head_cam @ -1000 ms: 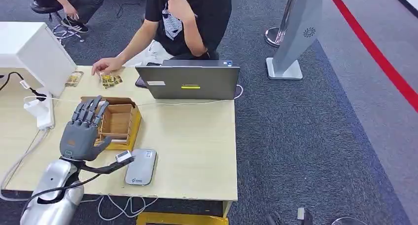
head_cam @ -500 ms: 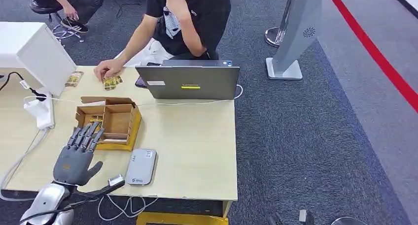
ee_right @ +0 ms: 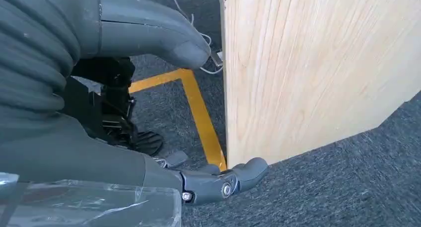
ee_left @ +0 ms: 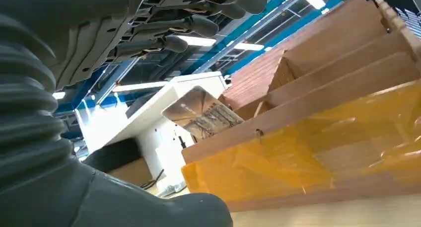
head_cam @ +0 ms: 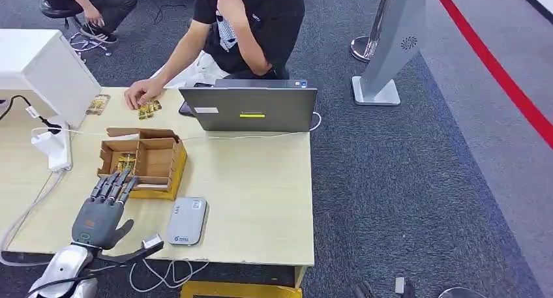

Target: Pass the card to the sensor for recognition and then transmit it.

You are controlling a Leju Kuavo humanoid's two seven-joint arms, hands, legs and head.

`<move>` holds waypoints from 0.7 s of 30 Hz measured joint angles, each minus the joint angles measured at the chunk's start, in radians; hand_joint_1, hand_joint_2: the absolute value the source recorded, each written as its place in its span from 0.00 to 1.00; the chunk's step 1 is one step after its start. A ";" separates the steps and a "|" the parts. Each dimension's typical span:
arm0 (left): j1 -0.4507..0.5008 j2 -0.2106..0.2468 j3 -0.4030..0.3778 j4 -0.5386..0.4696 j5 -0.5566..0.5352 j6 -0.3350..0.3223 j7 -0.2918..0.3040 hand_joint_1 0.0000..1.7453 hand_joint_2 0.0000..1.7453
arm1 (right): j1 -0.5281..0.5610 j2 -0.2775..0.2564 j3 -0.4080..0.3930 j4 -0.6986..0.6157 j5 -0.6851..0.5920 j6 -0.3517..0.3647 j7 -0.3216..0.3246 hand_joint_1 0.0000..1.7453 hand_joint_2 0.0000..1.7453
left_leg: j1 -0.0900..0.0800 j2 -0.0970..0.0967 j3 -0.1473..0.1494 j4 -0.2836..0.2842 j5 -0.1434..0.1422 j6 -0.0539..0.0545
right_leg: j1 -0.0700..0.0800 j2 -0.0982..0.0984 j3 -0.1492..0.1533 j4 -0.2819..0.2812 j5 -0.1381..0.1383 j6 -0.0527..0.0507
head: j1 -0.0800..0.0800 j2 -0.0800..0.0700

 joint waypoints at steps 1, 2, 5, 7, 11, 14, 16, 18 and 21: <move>-0.006 -0.001 0.000 0.012 -0.007 0.008 0.006 0.00 1.00 | 0.000 0.000 0.000 0.000 0.000 0.001 0.000 0.00 1.00 | 0.000 0.000 0.000 0.000 0.000 0.000 | 0.000 0.000 0.000 0.000 0.000 0.000 | 0.000 0.000; -0.015 -0.001 0.000 0.024 -0.014 0.014 0.010 0.00 1.00 | 0.000 0.000 0.000 0.000 0.001 0.002 0.001 0.00 1.00 | 0.000 0.000 0.000 0.000 0.000 0.000 | 0.000 0.000 0.000 0.000 0.000 0.000 | 0.000 0.000; -0.043 -0.003 0.000 0.063 -0.030 0.027 0.025 0.00 1.00 | -0.001 0.000 0.000 0.000 0.007 0.003 0.004 0.00 1.00 | 0.000 0.000 0.000 0.000 0.000 0.000 | 0.000 0.000 0.000 0.000 0.000 0.000 | 0.000 0.000; -0.064 -0.008 0.000 0.084 -0.038 0.030 0.032 0.00 1.00 | -0.002 0.000 0.000 0.000 0.010 0.003 0.006 0.00 1.00 | 0.000 0.000 0.000 0.000 0.000 0.000 | 0.000 0.000 0.000 0.000 0.000 0.000 | 0.000 0.000; -0.099 -0.020 0.000 0.112 -0.052 0.030 0.044 0.00 1.00 | -0.003 0.000 0.000 0.000 0.013 0.003 0.011 0.00 1.00 | 0.000 0.000 0.000 0.000 0.000 0.000 | 0.000 0.000 0.000 0.000 0.000 0.000 | 0.000 0.000; -0.123 -0.027 0.000 0.130 -0.059 0.028 0.056 0.00 1.00 | -0.004 0.000 0.000 0.000 0.015 0.003 0.012 0.00 1.00 | 0.000 0.000 0.000 0.000 0.000 0.000 | 0.000 0.000 0.000 0.000 0.000 0.000 | 0.000 0.000; -0.138 -0.027 0.000 0.141 -0.062 0.025 0.060 0.00 1.00 | -0.005 0.000 0.000 0.000 0.018 0.003 0.012 0.00 1.00 | 0.000 0.000 0.000 0.000 0.000 0.000 | 0.000 0.000 0.000 0.000 0.000 0.000 | 0.000 0.000; -0.151 -0.027 0.000 0.149 -0.062 0.025 0.061 0.00 1.00 | -0.005 0.000 0.000 0.000 0.018 0.003 0.012 0.00 1.00 | 0.000 0.000 0.000 0.000 0.000 0.000 | 0.000 0.000 0.000 0.000 0.000 0.000 | 0.000 0.000; -0.161 -0.027 0.000 0.156 -0.064 0.025 0.061 0.00 1.00 | -0.007 0.000 0.000 0.000 0.018 0.003 0.012 0.00 1.00 | 0.000 0.000 0.000 0.000 0.000 0.000 | 0.000 0.000 0.000 0.000 0.000 0.000 | 0.000 0.000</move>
